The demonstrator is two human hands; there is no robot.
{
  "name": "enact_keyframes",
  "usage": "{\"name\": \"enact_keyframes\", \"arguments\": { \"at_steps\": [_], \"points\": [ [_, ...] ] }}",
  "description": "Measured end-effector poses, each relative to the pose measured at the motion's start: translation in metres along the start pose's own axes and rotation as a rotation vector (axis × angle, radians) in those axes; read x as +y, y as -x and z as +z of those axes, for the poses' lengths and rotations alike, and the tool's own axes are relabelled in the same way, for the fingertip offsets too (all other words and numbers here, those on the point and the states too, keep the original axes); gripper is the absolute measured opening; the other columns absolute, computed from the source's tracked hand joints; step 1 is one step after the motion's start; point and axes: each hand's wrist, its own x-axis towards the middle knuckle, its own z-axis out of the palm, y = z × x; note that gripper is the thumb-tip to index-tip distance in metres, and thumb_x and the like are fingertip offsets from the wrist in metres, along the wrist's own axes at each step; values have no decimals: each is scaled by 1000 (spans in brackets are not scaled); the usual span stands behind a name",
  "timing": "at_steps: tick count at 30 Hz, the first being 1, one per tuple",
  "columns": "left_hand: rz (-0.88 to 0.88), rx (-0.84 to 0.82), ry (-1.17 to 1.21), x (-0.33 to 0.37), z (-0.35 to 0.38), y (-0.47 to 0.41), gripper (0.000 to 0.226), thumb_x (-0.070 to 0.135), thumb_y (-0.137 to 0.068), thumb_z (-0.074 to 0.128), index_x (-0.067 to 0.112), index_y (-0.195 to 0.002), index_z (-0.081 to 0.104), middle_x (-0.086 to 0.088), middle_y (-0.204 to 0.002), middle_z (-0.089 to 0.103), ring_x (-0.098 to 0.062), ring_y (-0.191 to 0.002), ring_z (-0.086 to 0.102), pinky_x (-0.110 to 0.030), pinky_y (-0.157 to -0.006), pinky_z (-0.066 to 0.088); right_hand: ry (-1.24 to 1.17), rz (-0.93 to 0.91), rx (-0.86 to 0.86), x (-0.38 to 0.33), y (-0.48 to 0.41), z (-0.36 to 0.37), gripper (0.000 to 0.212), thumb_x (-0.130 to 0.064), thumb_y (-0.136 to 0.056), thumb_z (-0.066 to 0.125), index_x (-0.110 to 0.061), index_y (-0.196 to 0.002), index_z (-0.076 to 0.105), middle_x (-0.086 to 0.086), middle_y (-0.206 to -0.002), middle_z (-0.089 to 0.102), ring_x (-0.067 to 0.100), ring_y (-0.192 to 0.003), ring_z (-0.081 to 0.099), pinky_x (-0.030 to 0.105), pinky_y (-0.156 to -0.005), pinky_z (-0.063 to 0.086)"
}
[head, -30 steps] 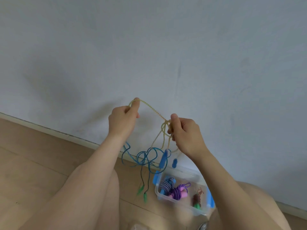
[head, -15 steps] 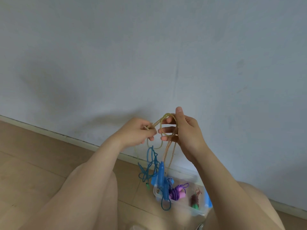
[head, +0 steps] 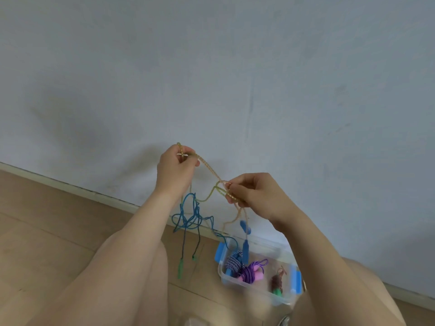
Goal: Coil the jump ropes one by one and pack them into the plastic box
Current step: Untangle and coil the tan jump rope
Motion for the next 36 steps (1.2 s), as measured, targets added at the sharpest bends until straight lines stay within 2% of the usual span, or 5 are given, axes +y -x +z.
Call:
{"name": "enact_keyframes", "arguments": {
  "at_steps": [7, 13, 20, 26, 36],
  "points": [
    [-55, 176, -3, -8, 4, -5, 14, 14, -100, 52, 17, -113, 57, 1, -99, 61, -21, -94, 59, -28, -68, 41, 4, -8, 189, -2, 0, 7, 15, -16, -111, 45, -12, -110, 60, 18, -85, 76, 41, -64, 75, 42, -54, 62],
    [-97, 213, -59, -13, 5, -10, 12, 16, -102, 50, 12, -112, 55, 1, -96, 57, -20, -86, 55, -29, -64, 39, 204, -140, 389, 3, -5, 4, 16, -27, -110, 44, -23, -110, 60, 2, -66, 75, 9, -70, 74, 30, -68, 57],
    [-144, 314, 87, -9, -3, -12, 15, 16, -94, 57, 8, -103, 64, 0, -90, 61, -20, -79, 61, -29, -67, 46, 174, -193, 515, 4, -4, 4, 19, -24, -111, 42, -21, -110, 60, 7, -60, 71, 11, -63, 75, 36, -68, 58],
    [-241, 211, 310, 4, 1, -6, 8, 10, -99, 39, 14, -101, 46, -12, -84, 67, -18, -48, 53, -29, -51, 49, -123, 11, 410, -6, 3, 2, 16, -23, -111, 38, -18, -117, 53, 8, -72, 52, 36, -51, 71, 51, -60, 64],
    [-266, -99, 344, 15, 1, 5, 16, 20, -92, 69, 4, -93, 67, -12, -88, 74, -30, -87, 80, -43, -80, 66, -92, -8, 251, -5, -2, 4, 23, -24, -102, 52, -13, -88, 67, 6, -94, 68, 19, -68, 70, 41, -82, 59]
  ]
}}
